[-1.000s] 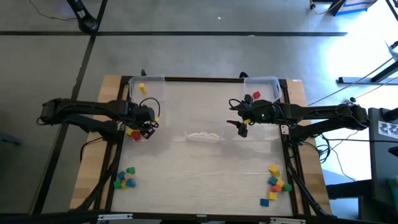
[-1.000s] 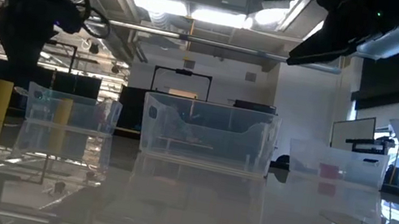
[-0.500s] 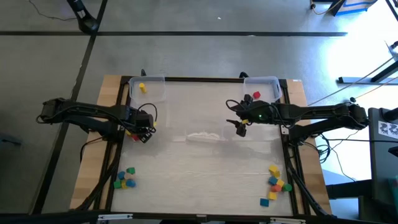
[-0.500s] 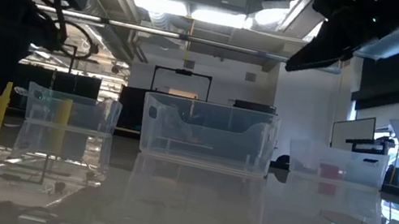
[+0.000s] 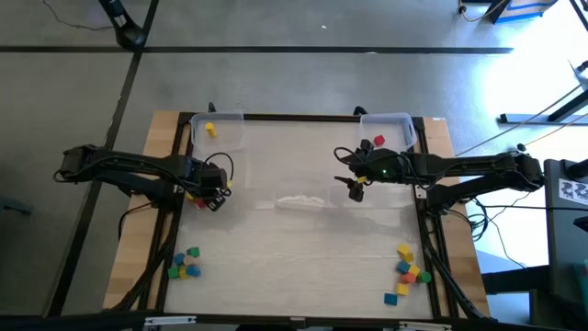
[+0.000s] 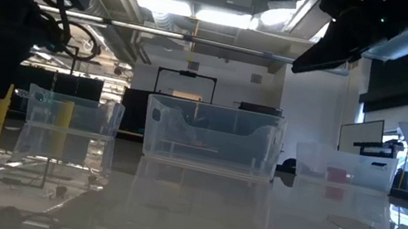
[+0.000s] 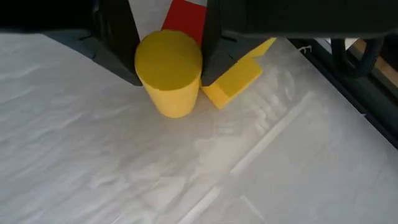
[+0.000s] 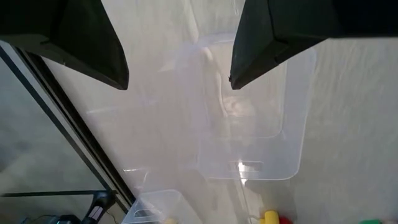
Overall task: Sort blocks by size
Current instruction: Put the yellow cylindrical block into the top left transparent bin
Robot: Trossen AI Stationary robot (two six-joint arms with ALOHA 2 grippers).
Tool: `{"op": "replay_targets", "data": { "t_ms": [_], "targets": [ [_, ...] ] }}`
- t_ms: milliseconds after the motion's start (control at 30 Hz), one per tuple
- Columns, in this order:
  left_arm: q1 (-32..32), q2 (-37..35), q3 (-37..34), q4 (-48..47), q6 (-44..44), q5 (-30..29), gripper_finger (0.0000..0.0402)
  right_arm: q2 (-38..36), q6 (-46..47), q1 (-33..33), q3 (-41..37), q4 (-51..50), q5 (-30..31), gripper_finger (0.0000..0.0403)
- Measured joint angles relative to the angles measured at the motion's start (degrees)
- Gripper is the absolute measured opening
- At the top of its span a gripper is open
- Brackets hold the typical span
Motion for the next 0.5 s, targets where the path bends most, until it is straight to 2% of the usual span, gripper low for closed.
{"op": "replay_targets", "data": {
  "t_ms": [267,433,500],
  "targets": [
    [0.04,0.07,0.96,-1.18,1.26,0.0,0.0127,0.0,0.0,0.02,0.02,0.0,0.0,0.028],
    [0.57,-0.07,6.83,-0.97,3.53,-0.23,0.0127,0.0,0.0,0.01,0.01,0.02,0.02,0.028],
    [0.94,-0.09,10.04,-0.81,5.82,-2.25,0.0124,0.0,0.0,0.02,0.0,0.0,0.02,0.028]
  ]
}}
